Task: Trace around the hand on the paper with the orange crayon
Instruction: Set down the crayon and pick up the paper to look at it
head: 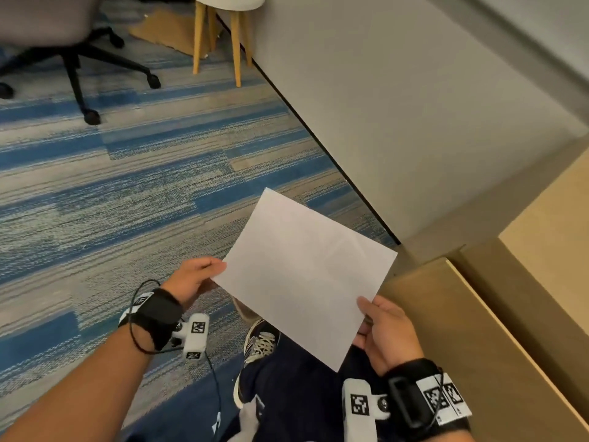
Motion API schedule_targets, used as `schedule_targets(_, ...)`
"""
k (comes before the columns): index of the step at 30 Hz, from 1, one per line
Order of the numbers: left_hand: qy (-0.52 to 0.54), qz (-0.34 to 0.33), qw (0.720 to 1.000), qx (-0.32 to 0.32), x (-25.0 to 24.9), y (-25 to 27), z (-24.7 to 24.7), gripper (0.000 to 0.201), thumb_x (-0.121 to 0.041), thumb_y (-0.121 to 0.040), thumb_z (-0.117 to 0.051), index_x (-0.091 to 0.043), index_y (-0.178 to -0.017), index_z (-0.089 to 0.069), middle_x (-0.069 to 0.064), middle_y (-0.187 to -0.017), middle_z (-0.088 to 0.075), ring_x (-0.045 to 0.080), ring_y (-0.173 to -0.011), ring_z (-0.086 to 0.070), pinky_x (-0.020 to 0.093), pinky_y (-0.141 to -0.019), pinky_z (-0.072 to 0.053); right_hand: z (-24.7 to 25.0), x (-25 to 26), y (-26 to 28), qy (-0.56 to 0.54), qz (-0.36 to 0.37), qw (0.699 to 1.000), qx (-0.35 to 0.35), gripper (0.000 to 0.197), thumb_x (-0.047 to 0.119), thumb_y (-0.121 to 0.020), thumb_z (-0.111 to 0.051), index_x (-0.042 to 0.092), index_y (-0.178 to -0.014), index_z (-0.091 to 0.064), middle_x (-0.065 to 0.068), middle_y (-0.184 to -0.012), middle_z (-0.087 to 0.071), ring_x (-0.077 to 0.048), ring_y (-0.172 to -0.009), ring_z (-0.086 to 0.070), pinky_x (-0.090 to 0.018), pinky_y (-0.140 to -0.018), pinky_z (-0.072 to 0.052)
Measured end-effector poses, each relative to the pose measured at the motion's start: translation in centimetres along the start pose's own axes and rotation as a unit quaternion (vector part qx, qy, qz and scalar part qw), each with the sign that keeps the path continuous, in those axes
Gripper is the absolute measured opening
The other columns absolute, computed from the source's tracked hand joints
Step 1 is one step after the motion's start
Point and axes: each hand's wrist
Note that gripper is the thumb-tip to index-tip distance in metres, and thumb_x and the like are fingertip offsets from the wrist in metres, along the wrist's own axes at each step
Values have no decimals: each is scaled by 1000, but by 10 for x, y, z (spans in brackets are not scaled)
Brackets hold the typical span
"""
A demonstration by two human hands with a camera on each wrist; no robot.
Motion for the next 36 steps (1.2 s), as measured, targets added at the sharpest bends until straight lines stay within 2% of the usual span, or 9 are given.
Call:
schedule_targets(5, 11, -65, 997, 38, -54, 24, 5, 50, -47, -47, -94, -9, -75, -76, 7, -78, -71, 14, -68, -66, 21, -65, -55, 3, 16, 19, 24, 53, 998, 11, 25, 9, -106, -46, 8, -112, -70, -13, -96, -78, -23, -75, -72, -40, -71, -55)
schedule_targets(11, -7, -124, 992, 39, -103, 48, -1, 50, -47, -50, -94, -9, -73, -74, 8, -76, -70, 15, -68, -65, 22, -68, -54, 3, 47, 60, 23, 133, 990, 42, 28, 9, -106, -43, 11, -114, -70, -12, -108, -77, -35, -100, -70, -58, -89, -54)
schedule_targets(18, -71, -187, 975, 93, -164, 80, -43, 57, -51, -61, -87, -1, -84, -71, 15, -83, -68, 19, -73, -64, 23, -70, -53, 34, 73, 108, 15, 238, 970, 39, 29, 11, -105, -44, 14, -110, -73, -10, -108, -78, -28, -96, -72, -43, -78, -54)
schedule_targets(21, -145, -206, 957, 145, -198, 92, -100, 67, -63, -66, -79, -6, -100, -74, 20, -104, -72, 30, -89, -68, 30, -81, -56, 70, 77, 138, -13, 267, 964, 10, 27, 11, -105, -45, 9, -111, -72, -13, -108, -77, -31, -99, -72, -48, -84, -54)
schedule_targets(24, -182, -225, 939, 188, -233, 106, -168, 70, -68, -64, -76, -11, -105, -72, 15, -108, -72, 29, -93, -71, 29, -78, -58, 109, 76, 165, -33, 290, 956, -35, 26, 11, -105, -46, 6, -109, -71, -16, -107, -77, -34, -97, -73, -44, -80, -56)
schedule_targets(26, -188, -250, 925, 218, -253, 115, -213, 68, -60, -65, -80, -13, -112, -68, 15, -108, -73, 29, -92, -72, 30, -74, -59, 135, 74, 185, -45, 304, 950, -62, 27, 10, -105, -45, 8, -111, -71, -14, -108, -77, -33, -99, -73, -49, -86, -57)
schedule_targets(29, -205, -279, 904, 251, -273, 131, -282, 59, -21, -81, -78, -28, -133, -50, 14, -103, -74, 35, -90, -72, 40, -70, -61, 175, 69, 217, -71, 313, 942, -94, 28, 10, -106, -43, 8, -116, -69, -11, -110, -77, -31, -104, -73, -53, -91, -58)
schedule_targets(31, -235, -306, 879, 280, -277, 142, -327, 71, -3, -86, -68, -42, -137, -40, 13, -101, -75, 33, -87, -73, 47, -72, -59, 204, 66, 237, -83, 315, 937, -125, 28, 9, -106, -43, 8, -116, -69, -11, -109, -78, -31, -102, -74, -51, -88, -60)
schedule_targets(36, -324, -343, 805, 359, -269, 157, -426, 41, -4, -89, -69, -30, -118, -58, 8, -102, -74, 32, -87, -72, 50, -78, -58, 282, 63, 277, -24, 311, 924, -221, 25, 10, -106, -46, 8, -112, -71, -10, -103, -79, -28, -89, -76, -41, -71, -64)
Point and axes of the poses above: each hand's wrist, its own y-axis away from the middle knuckle, its own z-axis out of the back of the hand, x = y × z
